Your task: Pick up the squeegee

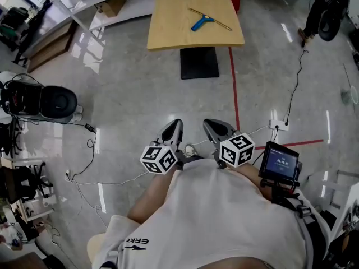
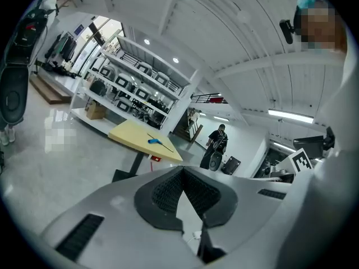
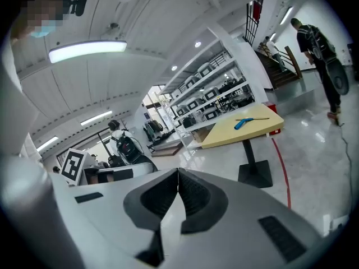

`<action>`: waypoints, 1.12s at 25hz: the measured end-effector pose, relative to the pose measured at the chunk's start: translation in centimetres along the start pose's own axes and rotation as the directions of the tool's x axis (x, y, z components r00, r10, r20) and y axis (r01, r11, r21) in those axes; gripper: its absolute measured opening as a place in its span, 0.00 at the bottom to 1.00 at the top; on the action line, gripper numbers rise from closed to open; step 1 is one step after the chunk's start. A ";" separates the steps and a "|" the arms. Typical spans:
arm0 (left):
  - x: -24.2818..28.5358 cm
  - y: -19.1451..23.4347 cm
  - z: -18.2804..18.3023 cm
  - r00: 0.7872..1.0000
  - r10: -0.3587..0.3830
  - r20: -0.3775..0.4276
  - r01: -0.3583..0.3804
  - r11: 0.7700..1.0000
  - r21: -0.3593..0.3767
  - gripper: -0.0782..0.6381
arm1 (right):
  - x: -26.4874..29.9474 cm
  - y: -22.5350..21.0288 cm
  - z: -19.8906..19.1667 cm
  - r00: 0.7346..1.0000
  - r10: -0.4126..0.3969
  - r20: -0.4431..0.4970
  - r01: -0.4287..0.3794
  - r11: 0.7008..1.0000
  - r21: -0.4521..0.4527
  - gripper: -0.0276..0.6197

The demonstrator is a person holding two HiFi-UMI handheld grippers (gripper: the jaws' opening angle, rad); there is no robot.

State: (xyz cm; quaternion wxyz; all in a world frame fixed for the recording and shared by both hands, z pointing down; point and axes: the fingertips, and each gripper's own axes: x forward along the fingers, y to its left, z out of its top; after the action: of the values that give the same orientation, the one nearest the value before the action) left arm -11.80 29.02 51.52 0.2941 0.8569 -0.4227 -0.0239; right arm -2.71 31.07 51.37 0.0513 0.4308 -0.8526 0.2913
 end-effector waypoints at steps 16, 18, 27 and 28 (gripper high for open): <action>1.3 7.7 3.4 0.992 -0.119 -0.052 0.118 0.992 -0.035 0.12 | 7.0 0.1 2.3 0.983 -0.176 0.053 0.173 0.984 0.043 0.05; 1.8 7.6 4.2 0.990 -0.133 -0.052 0.132 0.991 -0.028 0.12 | 7.3 -0.1 3.1 0.980 -0.188 0.064 0.185 0.982 0.046 0.05; 6.0 9.1 7.0 0.991 -0.124 -0.044 0.124 0.992 0.000 0.12 | 10.2 -3.0 6.8 0.980 -0.172 0.099 0.169 0.985 0.044 0.05; 6.6 9.1 7.3 0.991 -0.124 -0.045 0.124 0.992 0.003 0.12 | 10.5 -3.5 7.3 0.980 -0.171 0.102 0.167 0.985 0.045 0.05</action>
State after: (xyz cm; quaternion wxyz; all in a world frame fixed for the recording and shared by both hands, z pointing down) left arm -16.17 16.27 51.63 0.2991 0.8826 -0.3621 -0.0216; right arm -5.41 18.09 50.51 0.0229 0.5173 -0.8090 0.2782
